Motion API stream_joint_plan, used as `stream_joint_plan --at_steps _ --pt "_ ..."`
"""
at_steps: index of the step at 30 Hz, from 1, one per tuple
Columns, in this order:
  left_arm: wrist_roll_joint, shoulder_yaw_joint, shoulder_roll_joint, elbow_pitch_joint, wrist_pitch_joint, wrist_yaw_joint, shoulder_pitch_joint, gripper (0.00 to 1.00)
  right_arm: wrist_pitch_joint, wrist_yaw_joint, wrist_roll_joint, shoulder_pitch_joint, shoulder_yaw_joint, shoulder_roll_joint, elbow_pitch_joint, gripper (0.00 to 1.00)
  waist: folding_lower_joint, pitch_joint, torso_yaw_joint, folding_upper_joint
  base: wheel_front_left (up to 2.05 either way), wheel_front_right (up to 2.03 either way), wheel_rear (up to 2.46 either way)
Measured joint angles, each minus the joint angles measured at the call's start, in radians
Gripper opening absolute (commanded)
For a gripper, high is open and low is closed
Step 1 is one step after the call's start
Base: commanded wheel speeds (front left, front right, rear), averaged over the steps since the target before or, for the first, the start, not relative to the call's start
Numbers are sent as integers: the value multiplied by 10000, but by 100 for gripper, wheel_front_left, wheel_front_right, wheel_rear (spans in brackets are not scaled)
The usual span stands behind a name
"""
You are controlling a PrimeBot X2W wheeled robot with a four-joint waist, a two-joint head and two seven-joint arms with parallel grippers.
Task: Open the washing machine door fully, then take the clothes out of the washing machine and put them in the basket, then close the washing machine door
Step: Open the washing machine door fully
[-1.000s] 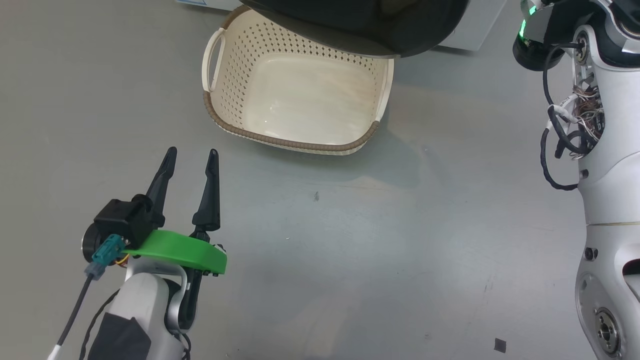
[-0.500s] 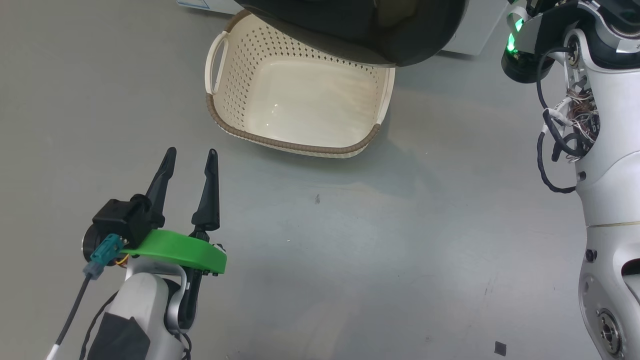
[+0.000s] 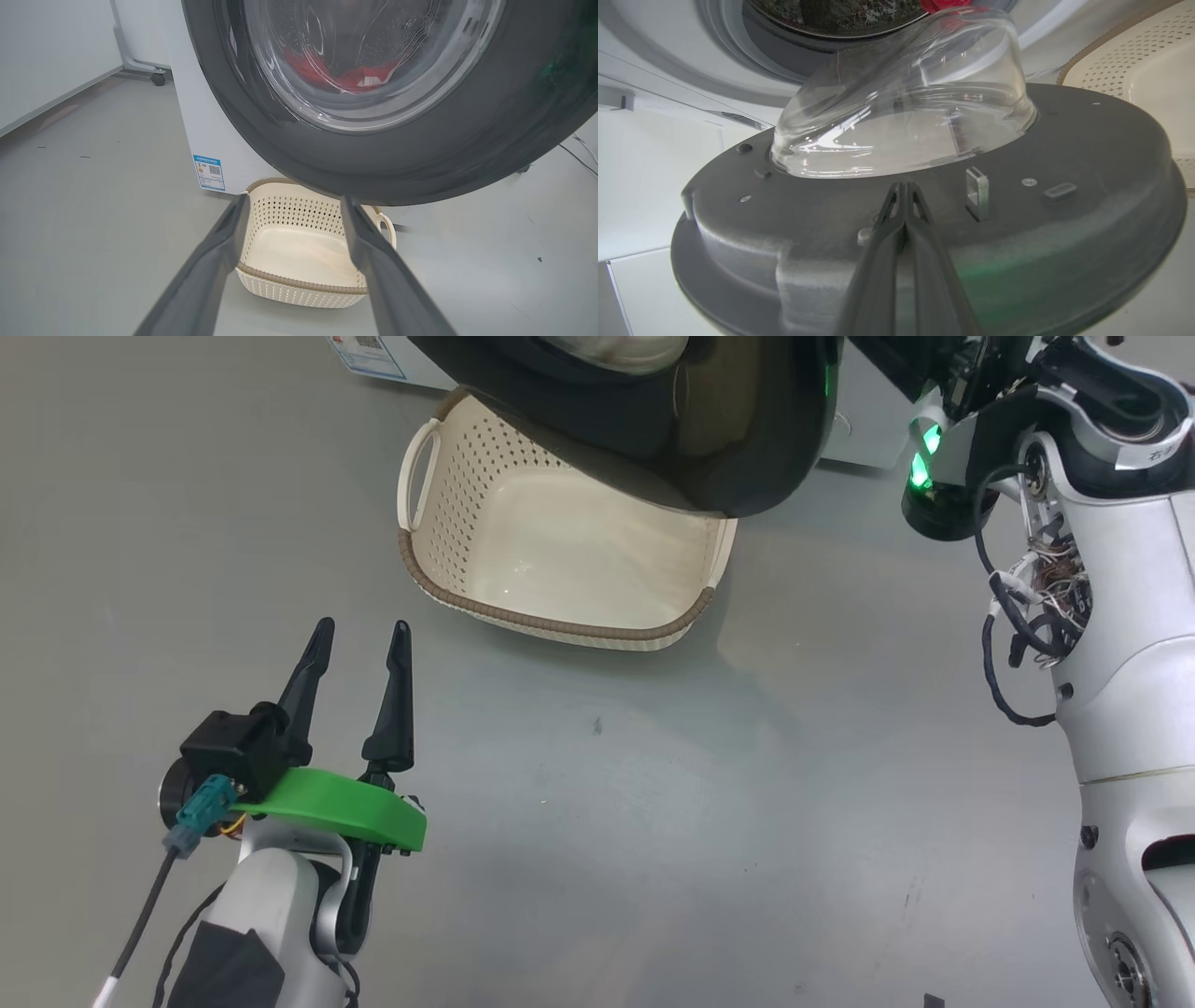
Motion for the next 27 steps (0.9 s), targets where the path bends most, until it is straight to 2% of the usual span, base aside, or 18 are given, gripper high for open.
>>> stream_joint_plan --at_steps 7,27 --pt "0 -56 0 17 0 2 7 100 316 -69 228 437 468 50 117 0 0 -261 67 0 0 0 0" --pt "0 -144 0 42 0 86 73 100 591 -88 1958 1251 2169 35 -322 0 0 -712 211 0 0 0 0"
